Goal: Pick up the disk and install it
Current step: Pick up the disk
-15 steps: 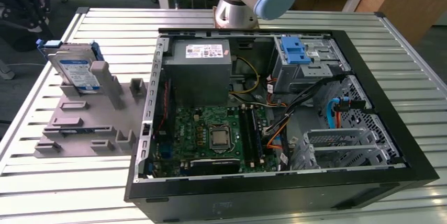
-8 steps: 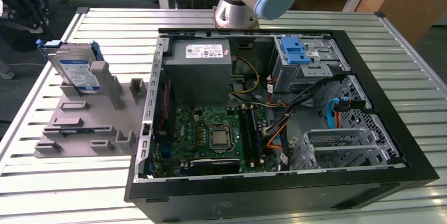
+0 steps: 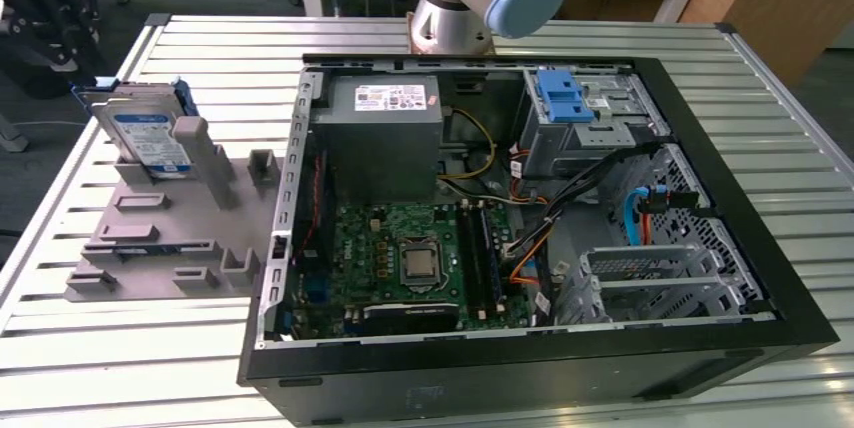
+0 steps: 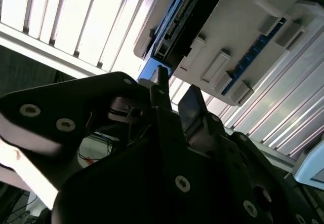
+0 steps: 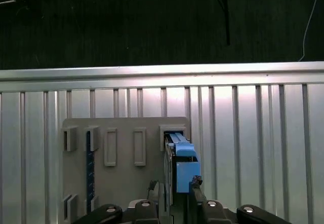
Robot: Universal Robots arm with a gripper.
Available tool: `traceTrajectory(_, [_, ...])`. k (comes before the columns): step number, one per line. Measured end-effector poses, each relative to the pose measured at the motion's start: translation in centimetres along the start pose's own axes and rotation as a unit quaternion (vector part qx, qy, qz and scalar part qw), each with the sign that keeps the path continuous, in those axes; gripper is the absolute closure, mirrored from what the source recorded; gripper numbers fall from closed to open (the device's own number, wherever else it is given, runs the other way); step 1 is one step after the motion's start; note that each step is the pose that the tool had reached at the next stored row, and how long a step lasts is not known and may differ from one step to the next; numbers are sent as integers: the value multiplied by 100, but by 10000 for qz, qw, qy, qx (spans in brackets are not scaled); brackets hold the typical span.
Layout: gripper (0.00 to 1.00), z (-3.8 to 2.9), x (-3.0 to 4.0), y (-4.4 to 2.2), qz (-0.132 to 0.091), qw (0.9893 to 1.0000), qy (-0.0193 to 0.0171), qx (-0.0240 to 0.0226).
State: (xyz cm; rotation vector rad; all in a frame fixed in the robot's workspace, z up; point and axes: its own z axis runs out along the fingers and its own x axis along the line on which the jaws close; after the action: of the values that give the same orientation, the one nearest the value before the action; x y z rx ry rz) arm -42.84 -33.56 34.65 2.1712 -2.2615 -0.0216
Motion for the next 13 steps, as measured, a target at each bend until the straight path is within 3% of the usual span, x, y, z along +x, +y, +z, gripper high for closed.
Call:
traceTrajectory(1, [65, 12, -3, 4, 0, 10000, 0, 9])
traceTrajectory(3, [53, 39, -15, 9, 0, 10000, 2, 30])
traceTrajectory(4, [53, 49, -20, 11, -1, 10000, 7, 39])
traceTrajectory(6, [42, 71, -28, 17, -1, 10000, 10, 57])
traceTrajectory(9, [36, 122, -34, 30, -1, 10000, 10, 69])
traceTrajectory(10, [29, 141, -37, 35, -1, 10000, 10, 70])
traceTrajectory(13, [29, 191, -71, 47, 0, 10000, 10, 69])
